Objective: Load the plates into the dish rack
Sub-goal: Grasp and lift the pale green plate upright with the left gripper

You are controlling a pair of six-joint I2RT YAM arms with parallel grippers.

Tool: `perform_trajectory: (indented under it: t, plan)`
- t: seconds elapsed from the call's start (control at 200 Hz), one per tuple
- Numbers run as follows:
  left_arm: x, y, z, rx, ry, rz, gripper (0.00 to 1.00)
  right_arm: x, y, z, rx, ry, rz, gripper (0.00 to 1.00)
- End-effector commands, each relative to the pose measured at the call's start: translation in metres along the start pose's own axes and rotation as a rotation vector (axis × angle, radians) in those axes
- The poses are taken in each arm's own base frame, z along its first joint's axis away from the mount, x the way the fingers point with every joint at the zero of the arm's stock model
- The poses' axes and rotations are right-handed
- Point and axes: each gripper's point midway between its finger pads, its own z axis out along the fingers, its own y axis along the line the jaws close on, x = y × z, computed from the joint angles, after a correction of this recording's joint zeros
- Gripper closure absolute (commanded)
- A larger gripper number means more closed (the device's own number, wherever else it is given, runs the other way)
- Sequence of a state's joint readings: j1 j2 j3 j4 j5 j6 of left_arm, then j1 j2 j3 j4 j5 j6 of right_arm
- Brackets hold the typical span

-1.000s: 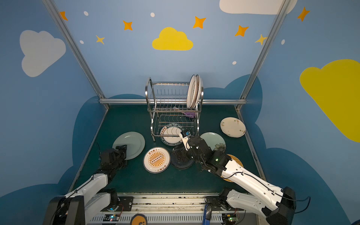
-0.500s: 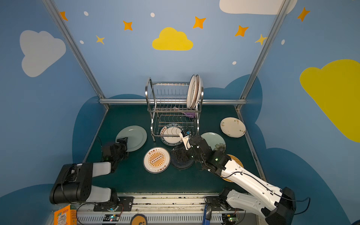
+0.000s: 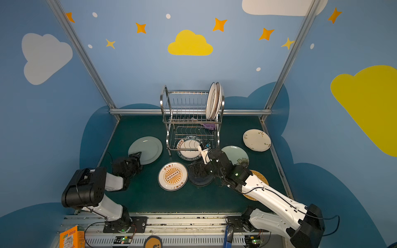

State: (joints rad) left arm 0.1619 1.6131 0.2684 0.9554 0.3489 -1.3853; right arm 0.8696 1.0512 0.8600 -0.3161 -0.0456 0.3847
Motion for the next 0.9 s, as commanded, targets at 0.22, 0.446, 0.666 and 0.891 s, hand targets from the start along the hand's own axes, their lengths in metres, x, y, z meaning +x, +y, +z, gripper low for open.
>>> perform_trajectory:
  t: [0.22,0.446,0.666,0.891]
  plan:
    - [-0.004,0.069,0.005,-0.194,-0.015,-0.091,0.47,0.000,-0.002,-0.003,-0.007,-0.015,0.018,0.09]
    - [-0.006,0.088,0.010,-0.220,-0.011,-0.120,0.59,0.000,-0.006,-0.009,0.003,-0.026,0.024,0.09]
    - [-0.010,0.094,0.012,-0.236,-0.019,-0.118,0.75,-0.001,-0.008,-0.012,0.008,-0.030,0.026,0.09]
    - [-0.016,0.059,0.015,-0.123,0.012,-0.070,0.91,-0.003,-0.010,-0.017,0.014,-0.034,0.025,0.09]
